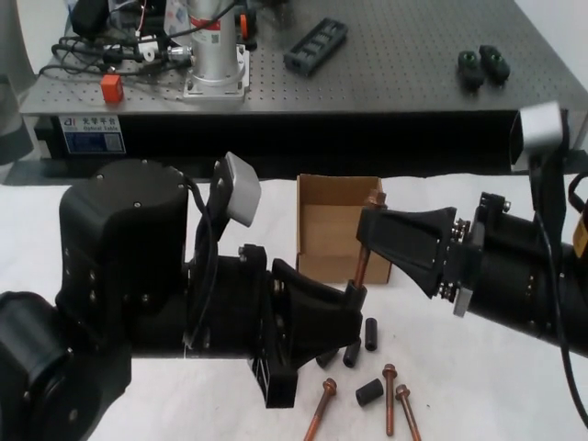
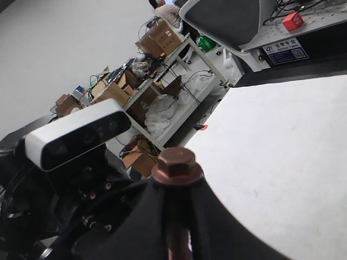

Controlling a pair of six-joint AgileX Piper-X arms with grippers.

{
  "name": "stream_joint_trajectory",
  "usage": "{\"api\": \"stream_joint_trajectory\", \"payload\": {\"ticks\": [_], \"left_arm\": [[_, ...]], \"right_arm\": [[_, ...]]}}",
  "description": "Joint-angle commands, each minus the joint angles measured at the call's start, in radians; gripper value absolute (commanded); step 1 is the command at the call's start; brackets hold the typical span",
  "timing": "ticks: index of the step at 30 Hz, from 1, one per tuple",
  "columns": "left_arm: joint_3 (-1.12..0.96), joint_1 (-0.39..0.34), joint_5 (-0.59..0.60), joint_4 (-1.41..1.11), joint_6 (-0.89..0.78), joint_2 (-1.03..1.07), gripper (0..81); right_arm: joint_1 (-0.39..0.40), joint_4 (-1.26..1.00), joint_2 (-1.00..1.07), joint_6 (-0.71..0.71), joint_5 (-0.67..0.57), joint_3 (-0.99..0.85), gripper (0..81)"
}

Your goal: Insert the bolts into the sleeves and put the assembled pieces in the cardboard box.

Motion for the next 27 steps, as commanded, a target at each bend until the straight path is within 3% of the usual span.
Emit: {"api": "stream_joint_trajectory", "payload": {"ticks": [1,5,10,12,16,18,20,23,27], "left_arm": [[-0.006,-0.003,-0.023,-0.037,-0.003,-0.010,0.7],[-0.006,-0.003,-0.076,-0.114,0.028,-0.010,0.7],[-0.006,-0.003,-0.147,-0.172,0.074,-0.010,0.7],[-0.006,-0.003,-0.174,-0.172,0.083,-0.010,0.7],[-0.011,-0.003,-0.326,-0.184,0.075,0.000,0.7],[-0.039,-0.003,-0.448,-0.184,0.040,0.031,0.7],[-0.104,0.010,-0.496,-0.174,-0.003,0.091,0.7],[-0.265,0.027,-0.530,-0.064,-0.059,0.236,0.7],[-0.606,0.033,-0.618,0.303,-0.032,0.505,0.7]], "right_arm": [[0.011,0.019,0.000,-0.055,-0.044,-0.001,2.7],[0.027,0.021,0.000,-0.079,-0.058,-0.001,1.7],[0.029,0.001,-0.003,-0.098,-0.064,-0.001,33.0],[0.009,0.001,-0.018,-0.084,-0.059,-0.003,39.3],[-0.084,0.072,-0.089,-0.083,-0.059,-0.003,38.5],[-0.144,0.162,-0.138,-0.100,-0.059,-0.003,38.5],[-0.211,0.280,-0.196,-0.151,-0.054,-0.003,38.5],[-0.293,0.481,-0.272,-0.251,-0.006,-0.003,38.5],[-0.344,0.752,-0.319,-0.359,0.118,-0.003,38.5]]}}
